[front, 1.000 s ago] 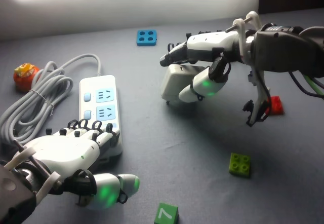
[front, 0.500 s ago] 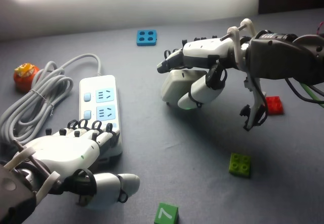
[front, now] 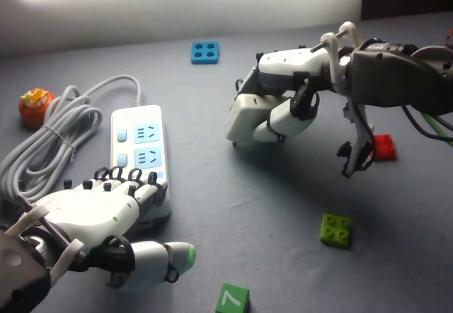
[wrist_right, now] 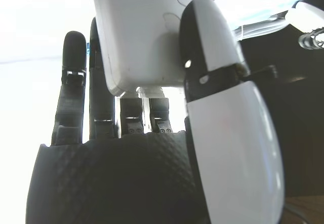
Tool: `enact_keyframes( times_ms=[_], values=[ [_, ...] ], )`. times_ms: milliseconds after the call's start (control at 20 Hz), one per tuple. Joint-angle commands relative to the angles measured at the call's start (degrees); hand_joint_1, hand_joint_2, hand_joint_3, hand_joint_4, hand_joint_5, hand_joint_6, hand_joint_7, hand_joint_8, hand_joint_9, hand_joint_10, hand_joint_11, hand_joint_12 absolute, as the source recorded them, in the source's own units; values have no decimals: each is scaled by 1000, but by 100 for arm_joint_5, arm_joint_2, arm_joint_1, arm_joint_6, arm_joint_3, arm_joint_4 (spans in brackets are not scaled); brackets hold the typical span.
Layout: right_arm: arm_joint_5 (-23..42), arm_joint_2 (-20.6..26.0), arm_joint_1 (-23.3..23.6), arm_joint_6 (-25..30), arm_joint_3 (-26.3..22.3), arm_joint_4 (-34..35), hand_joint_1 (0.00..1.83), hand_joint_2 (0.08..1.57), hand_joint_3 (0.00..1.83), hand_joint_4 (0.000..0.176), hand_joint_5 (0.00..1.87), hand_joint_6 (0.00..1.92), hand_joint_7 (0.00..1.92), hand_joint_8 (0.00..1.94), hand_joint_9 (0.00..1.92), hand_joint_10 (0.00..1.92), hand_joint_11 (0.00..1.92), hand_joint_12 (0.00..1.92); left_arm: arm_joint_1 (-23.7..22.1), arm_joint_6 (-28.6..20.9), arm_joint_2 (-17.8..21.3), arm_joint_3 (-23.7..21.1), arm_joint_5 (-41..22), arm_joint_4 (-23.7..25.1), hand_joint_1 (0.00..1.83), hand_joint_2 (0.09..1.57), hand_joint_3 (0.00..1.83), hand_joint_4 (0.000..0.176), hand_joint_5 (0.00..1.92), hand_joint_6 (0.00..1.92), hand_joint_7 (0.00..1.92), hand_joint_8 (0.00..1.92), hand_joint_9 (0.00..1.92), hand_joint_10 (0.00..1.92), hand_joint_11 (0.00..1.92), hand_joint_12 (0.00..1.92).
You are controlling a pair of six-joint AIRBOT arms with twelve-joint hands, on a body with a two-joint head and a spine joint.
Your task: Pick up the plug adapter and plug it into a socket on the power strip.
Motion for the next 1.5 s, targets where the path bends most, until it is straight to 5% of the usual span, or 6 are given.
enact_keyframes(
  times_ms=[0, 50, 100, 200, 1000, 1450],
  values=[
    [549, 8, 69, 23, 22, 43, 1104, 1191, 0, 0, 812, 967, 941, 18, 877, 62, 385, 1157, 6, -24, -12, -2, -191, 111, 0, 1280, 4, 0, 12, 5, 3, 1, 0, 0, 0, 0],
    [553, 4, 69, 23, 28, 43, 1113, 1191, 0, 0, 818, 1163, 999, 28, 946, 79, 463, 1158, 6, -24, -12, -4, -191, 111, 0, 1282, 4, 0, 4, 1, 0, 0, 0, 0, 0, 0],
    [558, 1, 70, 23, 30, 43, 1164, 1172, 25, 0, 807, 1249, 921, 888, 980, 83, 514, 1174, 7, -24, -12, -7, -190, 111, 0, 1282, 4, 0, 3, 1, 0, 0, 0, 0, 0, 0],
    [580, -17, 71, 11, 34, 43, 1177, 1182, 1, 28, 822, 1239, 884, 1128, 1048, 113, 568, 1216, 7, -24, -12, -12, -189, 111, 0, 1278, 1, 0, 1, 0, 0, 0, 0, 0, 0, 0],
    [356, 308, 992, -643, -542, 51, 1187, 1166, 0, 31, 870, 1174, 906, 1097, 1059, 161, 637, 1171, 5, -52, -11, -22, -189, 111, 0, 1282, 2, 0, 6, 2, 0, 0, 0, 0, 0, 0],
    [-619, -342, 1587, -1112, -137, -627, 1185, 1171, 1, 31, 859, 1187, 894, 1119, 1056, 165, 645, 1161, 28, -52, -11, -26, -114, 110, 0, 1280, 0, 0, 6, 1, 0, 0, 0, 0, 0, 0]
  ],
)
